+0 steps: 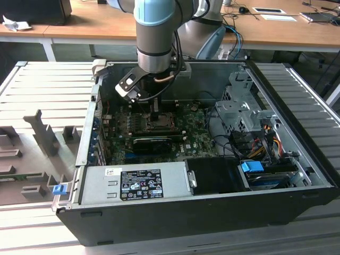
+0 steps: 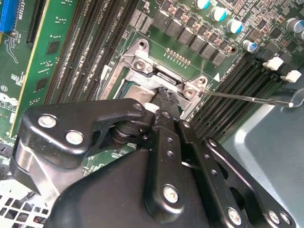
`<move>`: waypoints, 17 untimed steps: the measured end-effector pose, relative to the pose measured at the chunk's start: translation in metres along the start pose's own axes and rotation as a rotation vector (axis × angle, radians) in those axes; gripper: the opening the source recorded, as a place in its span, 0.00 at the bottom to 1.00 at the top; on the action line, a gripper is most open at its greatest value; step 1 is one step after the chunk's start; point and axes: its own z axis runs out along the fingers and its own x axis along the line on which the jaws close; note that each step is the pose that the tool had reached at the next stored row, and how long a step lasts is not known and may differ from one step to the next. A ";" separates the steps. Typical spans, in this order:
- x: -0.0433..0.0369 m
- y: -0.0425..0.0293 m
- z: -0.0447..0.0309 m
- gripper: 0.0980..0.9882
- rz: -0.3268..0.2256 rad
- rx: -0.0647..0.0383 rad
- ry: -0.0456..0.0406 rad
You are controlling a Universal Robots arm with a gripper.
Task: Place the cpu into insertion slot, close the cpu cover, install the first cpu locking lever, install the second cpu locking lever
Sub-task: 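Close the cpu cover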
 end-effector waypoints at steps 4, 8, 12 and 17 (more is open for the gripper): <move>0.0004 0.0011 -0.0093 0.01 0.000 0.000 0.0001; 0.0003 0.0118 -0.0091 0.01 0.000 0.002 0.0001; 0.0002 0.0179 -0.0090 0.01 0.000 0.004 0.0000; 0.0002 0.0215 -0.0089 0.01 0.000 0.005 -0.0001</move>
